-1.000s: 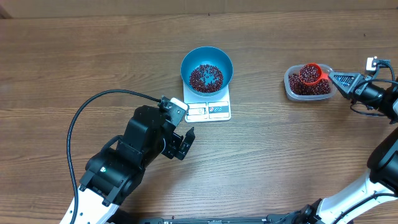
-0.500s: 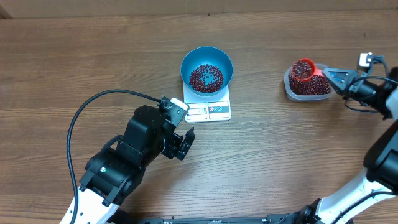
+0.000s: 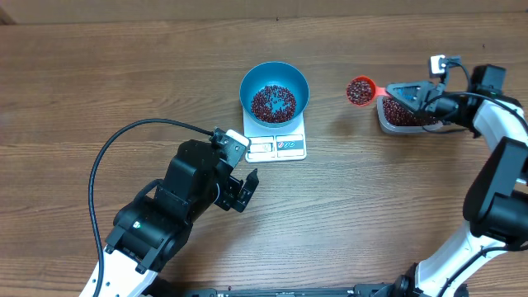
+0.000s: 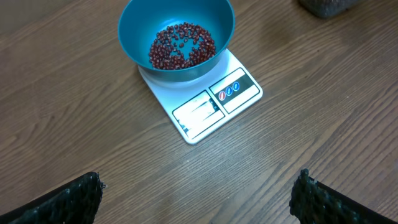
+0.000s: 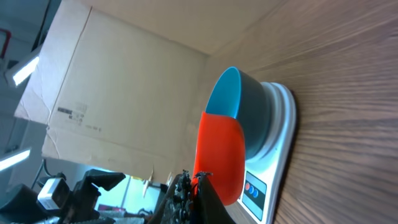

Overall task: Scoop item into bowl and weigh 150g on scale
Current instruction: 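Carry the filled scoop left over the teal bowl, then tilt the scoop with the right gripper to pour beans into the bowl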

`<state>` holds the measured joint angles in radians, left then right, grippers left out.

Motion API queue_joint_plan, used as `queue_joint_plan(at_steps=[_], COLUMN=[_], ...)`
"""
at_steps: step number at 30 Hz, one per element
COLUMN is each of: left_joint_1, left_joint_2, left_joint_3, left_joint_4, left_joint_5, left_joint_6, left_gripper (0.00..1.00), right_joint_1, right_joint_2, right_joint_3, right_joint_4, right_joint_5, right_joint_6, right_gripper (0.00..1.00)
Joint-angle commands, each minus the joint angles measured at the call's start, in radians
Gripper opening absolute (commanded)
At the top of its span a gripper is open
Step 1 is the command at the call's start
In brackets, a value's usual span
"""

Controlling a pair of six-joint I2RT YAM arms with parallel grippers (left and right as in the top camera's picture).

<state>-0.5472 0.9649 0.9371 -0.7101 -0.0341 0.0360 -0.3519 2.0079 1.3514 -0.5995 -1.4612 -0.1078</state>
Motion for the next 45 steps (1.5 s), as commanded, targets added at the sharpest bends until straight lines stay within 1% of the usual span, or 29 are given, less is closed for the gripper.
queue_joint_plan(at_steps=[1, 15, 22, 28, 45], left_joint_1=[0.006, 0.006, 0.006, 0.006, 0.006], left_joint_2=[-0.003, -0.003, -0.003, -0.003, -0.003], left_joint_3=[-0.005, -0.005, -0.005, -0.005, -0.005], left_joint_4=[0.003, 0.003, 0.003, 0.003, 0.003], left_joint_5=[-0.006, -0.006, -0.006, -0.006, -0.006], left_joint_6=[0.020, 0.020, 0.020, 0.020, 0.020], left_gripper=[1.00, 1.00, 1.00, 1.00, 1.00], right_joint_1=[0.035, 0.191, 0.256, 0.301, 0.398], right_joint_2=[0.014, 0.014, 0.014, 0.014, 0.014], right_joint_3=[-0.003, -0.003, -0.003, -0.003, -0.003], right_joint_4=[0.059, 0.369, 0.475, 0.525, 0.634], right_joint_5=[-0.013, 0.075, 0.112, 0.128, 0.261], right_joint_6=[0.115, 0.422, 0.504, 0.508, 0.496], right_gripper=[0.04, 0.04, 0.04, 0.04, 0.04])
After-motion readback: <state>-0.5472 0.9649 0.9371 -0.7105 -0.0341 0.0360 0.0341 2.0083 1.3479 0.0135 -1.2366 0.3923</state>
